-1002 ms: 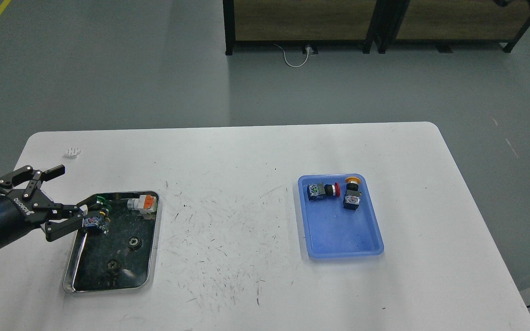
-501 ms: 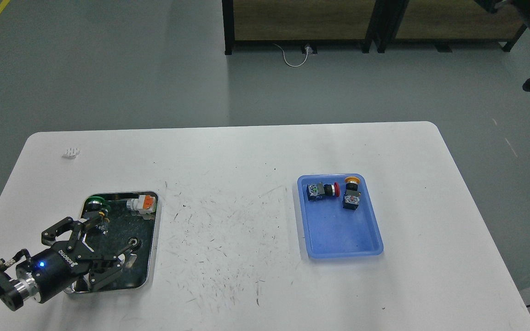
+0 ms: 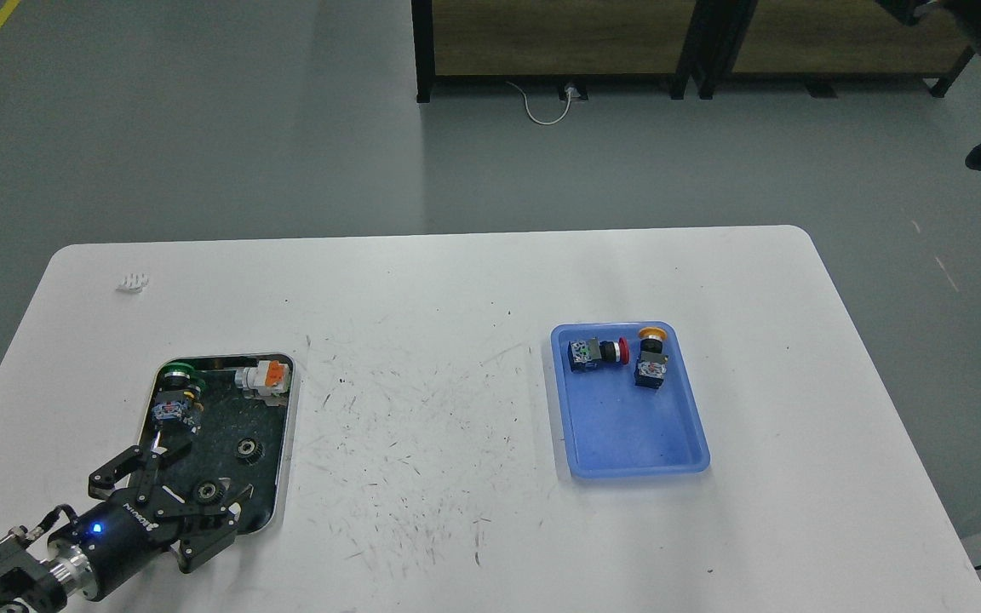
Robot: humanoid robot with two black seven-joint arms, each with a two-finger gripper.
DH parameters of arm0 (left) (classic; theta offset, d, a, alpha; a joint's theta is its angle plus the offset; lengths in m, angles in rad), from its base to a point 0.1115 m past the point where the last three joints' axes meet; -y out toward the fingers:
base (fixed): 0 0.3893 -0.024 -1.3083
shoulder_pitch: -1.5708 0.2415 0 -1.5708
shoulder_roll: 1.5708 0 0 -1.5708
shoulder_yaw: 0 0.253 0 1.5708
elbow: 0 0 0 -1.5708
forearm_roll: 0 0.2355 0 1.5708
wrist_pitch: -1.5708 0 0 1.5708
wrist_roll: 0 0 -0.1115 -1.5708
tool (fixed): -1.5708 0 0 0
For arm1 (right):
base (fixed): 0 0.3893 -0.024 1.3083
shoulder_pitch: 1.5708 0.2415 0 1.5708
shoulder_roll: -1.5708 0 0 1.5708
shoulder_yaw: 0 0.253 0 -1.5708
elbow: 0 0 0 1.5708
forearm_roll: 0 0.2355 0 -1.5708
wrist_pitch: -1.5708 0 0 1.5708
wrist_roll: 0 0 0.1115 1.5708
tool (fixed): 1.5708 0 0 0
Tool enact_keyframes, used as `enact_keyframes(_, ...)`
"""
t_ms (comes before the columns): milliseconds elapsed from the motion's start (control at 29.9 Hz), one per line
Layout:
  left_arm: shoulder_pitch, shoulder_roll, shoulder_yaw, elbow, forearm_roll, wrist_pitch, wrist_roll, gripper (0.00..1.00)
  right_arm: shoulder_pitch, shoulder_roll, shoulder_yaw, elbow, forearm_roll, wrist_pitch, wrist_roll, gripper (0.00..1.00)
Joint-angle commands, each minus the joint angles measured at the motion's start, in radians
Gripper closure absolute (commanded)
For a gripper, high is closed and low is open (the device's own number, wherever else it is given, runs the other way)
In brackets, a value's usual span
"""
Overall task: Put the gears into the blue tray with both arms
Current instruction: 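Reach the left gripper down onto a black gear on the green board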
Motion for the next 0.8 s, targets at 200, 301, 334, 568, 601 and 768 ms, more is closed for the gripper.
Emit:
enact_keyframes(200,0.032,-0.007,0.001,0.014,-0.028,0.020,0.003,0.05,0.000,0.014,0.000,0.000,0.000,-0.008,0.000,0.00)
enact_keyframes(301,0.036,-0.025,-0.001,0.033,-0.028,0.026,0.008,0.08,0.000,0.014,0.000,0.000,-0.002,-0.008,0.000,0.00)
enact_keyframes(334,0.038,-0.032,0.001,0.038,-0.028,0.028,0.012,0.08,0.000,0.014,0.000,0.000,-0.002,-0.008,0.000,0.00)
enact_keyframes(568,0.032,-0.050,-0.001,0.050,-0.048,0.034,0.037,0.14,-0.001,0.015,0.000,-0.005,-0.016,-0.008,0.000,0.00)
enact_keyframes(601,0.030,-0.050,-0.001,0.050,-0.053,0.034,0.042,0.15,-0.001,0.017,0.000,-0.005,-0.017,-0.008,0.000,0.00)
enact_keyframes(768,0.025,-0.050,-0.002,0.052,-0.056,0.032,0.057,0.20,0.003,0.030,0.000,-0.011,-0.017,-0.011,0.000,0.00)
